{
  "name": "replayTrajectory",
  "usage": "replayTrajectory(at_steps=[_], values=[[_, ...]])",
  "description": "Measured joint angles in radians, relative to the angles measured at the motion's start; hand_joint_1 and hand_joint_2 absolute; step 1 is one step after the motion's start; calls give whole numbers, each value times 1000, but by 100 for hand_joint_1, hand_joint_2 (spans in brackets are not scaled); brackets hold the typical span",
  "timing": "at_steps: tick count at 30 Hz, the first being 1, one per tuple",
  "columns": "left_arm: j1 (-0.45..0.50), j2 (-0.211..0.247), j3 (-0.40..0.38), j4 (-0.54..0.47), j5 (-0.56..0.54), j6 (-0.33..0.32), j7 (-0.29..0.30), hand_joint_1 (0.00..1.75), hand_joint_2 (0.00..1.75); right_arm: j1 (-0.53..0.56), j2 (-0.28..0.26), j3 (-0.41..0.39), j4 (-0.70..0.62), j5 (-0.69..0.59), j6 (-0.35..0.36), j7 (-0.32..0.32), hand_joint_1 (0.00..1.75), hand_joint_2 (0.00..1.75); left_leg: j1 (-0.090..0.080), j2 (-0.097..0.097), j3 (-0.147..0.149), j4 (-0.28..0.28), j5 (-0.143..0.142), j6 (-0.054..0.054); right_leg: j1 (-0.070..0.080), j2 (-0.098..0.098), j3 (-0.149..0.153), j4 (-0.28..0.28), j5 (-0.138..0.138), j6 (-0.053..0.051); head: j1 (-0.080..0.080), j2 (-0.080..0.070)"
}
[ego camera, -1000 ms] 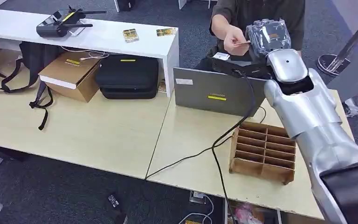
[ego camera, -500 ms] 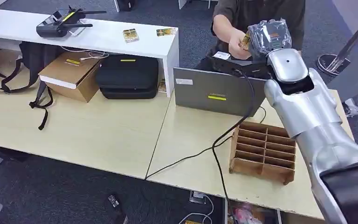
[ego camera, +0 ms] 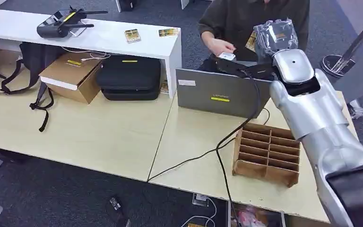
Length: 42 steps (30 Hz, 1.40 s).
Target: Pass the card to the sensor for recognition and then transmit it.
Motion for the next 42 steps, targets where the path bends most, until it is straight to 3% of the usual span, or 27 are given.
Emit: replayTrajectory(at_steps=[9, 13, 18, 23, 27, 30, 38, 42], values=[[6, 0, 0, 0, 6, 0, 0, 0, 0, -17, -55, -56, -2, -107, 89, -107, 175, 175, 0, 0, 0, 0, 0, 0, 0, 0, 0, 0, 0, 0, 0, 0], [12, 2, 0, 0, 18, 0, 0, 0, 0, -47, -96, -108, 8, -244, 241, -171, 175, 175, 0, 0, 0, 1, 0, 0, 0, 0, -1, 0, 0, 0, 0, 0], [30, 3, 0, 0, 43, 0, 0, 0, 0, -117, -174, -215, 65, -477, 513, -229, 175, 175, 0, -2, -2, 1, 0, 0, 0, -3, -1, 0, 0, 0, 0, 0], [44, 6, 3, 0, 62, 0, 0, 0, 0, -145, -231, -306, 125, -638, 619, -218, 175, 175, -1, 0, -1, 1, -1, 1, -1, 0, -1, -1, 0, 0, 0, 0], [48, 6, 9, 0, 72, 0, 0, 0, 0, -118, -261, -367, 143, -799, 627, -187, 175, 175, 0, 0, -1, 1, -1, 1, 0, 0, -1, -1, 0, 0, 0, 0], [49, 5, 10, 0, 74, 0, 0, 0, 0, -69, -277, -399, 148, -880, 593, -181, 175, 175, 0, -1, -1, 1, -1, 1, 0, -1, -1, -1, 0, 0, 0, 0], [51, 5, 10, 0, 74, 0, 0, 0, 0, 173, -318, -414, 59, -981, 431, -177, 175, 175, 0, -1, -1, 1, -1, 1, 0, -1, 0, -1, 0, 0, 0, 0], [52, 5, 10, 0, 74, 0, 0, 0, 0, 255, -328, -414, 19, -996, 413, -174, 175, 175, -1, 0, -3, 1, -1, 1, -1, 0, -2, -1, 0, 0, 0, 0]])
